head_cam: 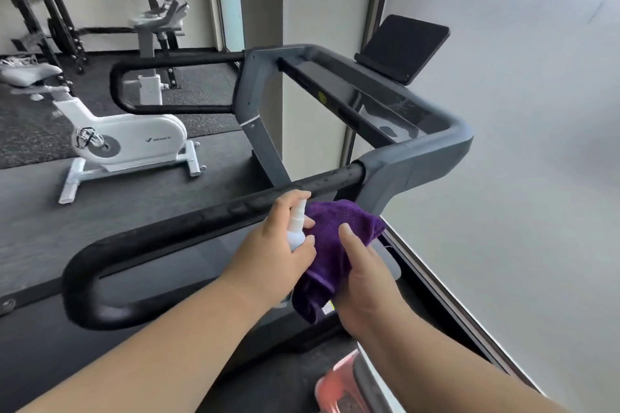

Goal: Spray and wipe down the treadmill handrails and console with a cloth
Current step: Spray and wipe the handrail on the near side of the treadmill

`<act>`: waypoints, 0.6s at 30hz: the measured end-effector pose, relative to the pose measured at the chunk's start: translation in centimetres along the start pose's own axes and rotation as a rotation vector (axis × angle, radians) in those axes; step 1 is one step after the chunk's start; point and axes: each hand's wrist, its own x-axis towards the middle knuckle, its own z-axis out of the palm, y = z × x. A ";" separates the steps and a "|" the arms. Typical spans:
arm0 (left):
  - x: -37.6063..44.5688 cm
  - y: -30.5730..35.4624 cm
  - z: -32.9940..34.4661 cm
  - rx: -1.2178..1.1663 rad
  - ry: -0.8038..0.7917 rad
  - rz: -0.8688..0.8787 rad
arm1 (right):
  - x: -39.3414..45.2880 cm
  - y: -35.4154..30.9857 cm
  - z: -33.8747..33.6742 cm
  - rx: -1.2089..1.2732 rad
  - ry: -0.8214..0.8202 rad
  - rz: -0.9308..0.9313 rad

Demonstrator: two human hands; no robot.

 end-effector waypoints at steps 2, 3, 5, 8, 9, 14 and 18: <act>-0.2 -0.4 -1.6 -0.007 -0.032 0.041 | -0.3 1.0 0.8 0.085 -0.041 0.038; -0.3 -0.6 -2.2 -0.010 -0.044 0.060 | -0.5 1.3 1.1 0.128 -0.049 0.064; -0.6 -0.7 -2.9 -0.007 -0.070 0.080 | -0.6 1.6 1.5 0.179 -0.041 0.106; -0.8 -0.6 -3.0 0.005 -0.102 0.079 | -1.2 1.0 2.6 0.149 -0.005 0.063; -0.7 -0.4 -2.8 0.005 -0.109 0.071 | -1.2 0.8 3.0 0.131 0.037 0.031; 0.8 1.6 -1.1 0.005 -0.108 0.077 | 0.0 -0.9 4.1 -0.046 0.327 -0.214; 2.3 2.6 0.5 0.027 0.036 0.067 | 2.2 -4.1 2.4 -0.341 0.431 -0.495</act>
